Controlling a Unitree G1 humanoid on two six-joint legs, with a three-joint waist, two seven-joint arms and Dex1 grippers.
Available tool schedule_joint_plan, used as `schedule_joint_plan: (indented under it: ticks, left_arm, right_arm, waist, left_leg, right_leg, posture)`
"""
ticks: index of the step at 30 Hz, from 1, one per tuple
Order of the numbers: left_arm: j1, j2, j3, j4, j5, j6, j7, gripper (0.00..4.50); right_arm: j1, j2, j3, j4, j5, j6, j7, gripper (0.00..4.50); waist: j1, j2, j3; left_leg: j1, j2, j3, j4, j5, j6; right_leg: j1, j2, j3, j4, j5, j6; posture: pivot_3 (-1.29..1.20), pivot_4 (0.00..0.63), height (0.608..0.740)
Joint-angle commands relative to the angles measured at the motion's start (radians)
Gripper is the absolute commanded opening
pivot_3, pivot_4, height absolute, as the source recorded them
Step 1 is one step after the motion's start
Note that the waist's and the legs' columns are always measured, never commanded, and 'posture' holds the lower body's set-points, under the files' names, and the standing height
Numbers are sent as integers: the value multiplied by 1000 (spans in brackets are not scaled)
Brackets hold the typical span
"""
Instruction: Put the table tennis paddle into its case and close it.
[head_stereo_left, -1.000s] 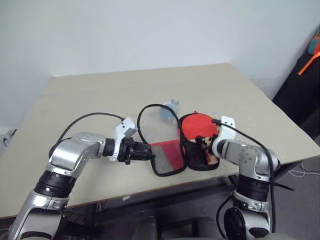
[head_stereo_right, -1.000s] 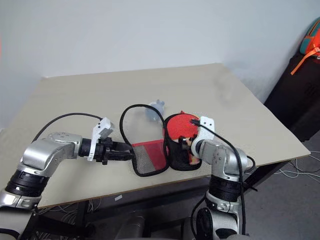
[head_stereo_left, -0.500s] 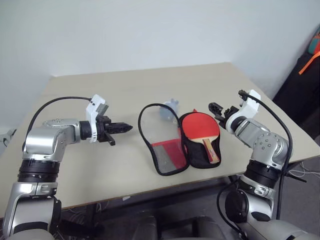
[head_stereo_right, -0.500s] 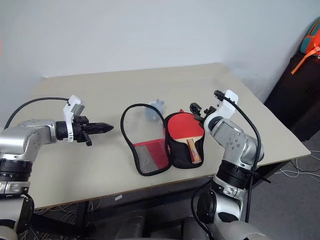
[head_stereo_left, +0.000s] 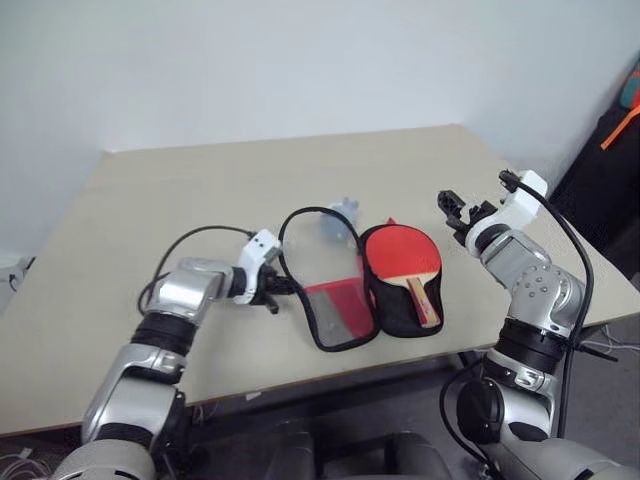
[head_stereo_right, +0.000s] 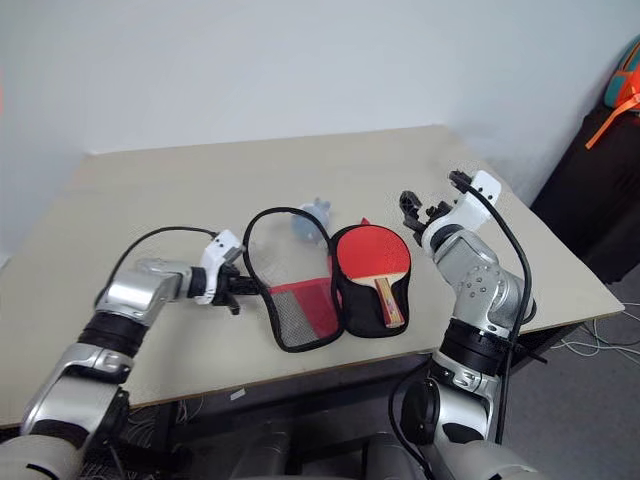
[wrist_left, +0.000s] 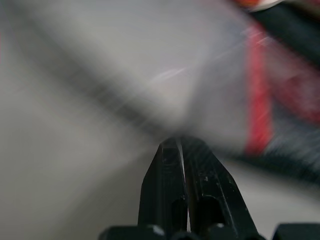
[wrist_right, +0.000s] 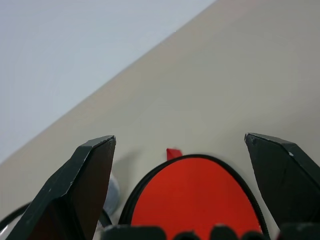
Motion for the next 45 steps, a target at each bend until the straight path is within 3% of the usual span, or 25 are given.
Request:
schedule_joint_plan:
  ticks: [1,12,17,24,27,33,45]
  left_arm:
    - [-50,-47,4,-70,-38,29,-42,62]
    - [-155,-261,41,-113,-123,164,14,62]
    - [-140,-301,36,-107,-113,186,79,62]
    - [-126,-274,108,-129,-129,252,183,62]
    - [-87,-273,150,-174,-166,333,220,597]
    - [-57,-302,195,-180,-208,508,303,2648]
    - [-164,-470,358,45,-247,587,479,2648]
  right_arm:
    - [-13,7,-29,-31,49,-64,-37,4500]
    - [-40,-20,-66,-59,189,-214,-66,4500]
    - [-16,-84,9,-32,190,-183,-37,4500]
    - [28,-109,88,-5,169,-185,-41,4500]
    - [43,-98,106,4,168,-195,-51,4500]
    - [58,-82,127,6,174,-202,-61,4500]
    - [78,-68,142,12,178,-214,-79,4500]
  waist:
    - [-1,0,0]
    - [-2,1,0]
    - [-3,3,0]
    - [-2,3,0]
    - [-2,3,0]
    - [-1,3,0]
    - [-1,3,0]
  left_leg:
    - [0,0,0,0,0,0]
    - [0,-1,-3,3,1,2]
    - [2,-1,-3,2,1,3]
    - [1,-1,-4,3,1,3]
    - [1,-1,-4,3,1,3]
    - [1,-1,-5,3,1,3]
    - [2,-1,-6,4,1,3]
  right_leg:
    - [0,0,0,0,0,0]
    - [3,0,0,0,0,0]
    - [3,1,0,0,0,0]
    - [4,2,0,0,0,0]
    - [4,2,0,0,0,0]
    - [5,2,-1,0,0,0]
    - [5,2,-1,-1,0,0]
  posture:
    - [0,0,740]
    - [0,0,740]
    - [0,0,740]
    - [0,0,740]
    - [0,0,740]
    - [0,0,740]
    - [0,0,740]
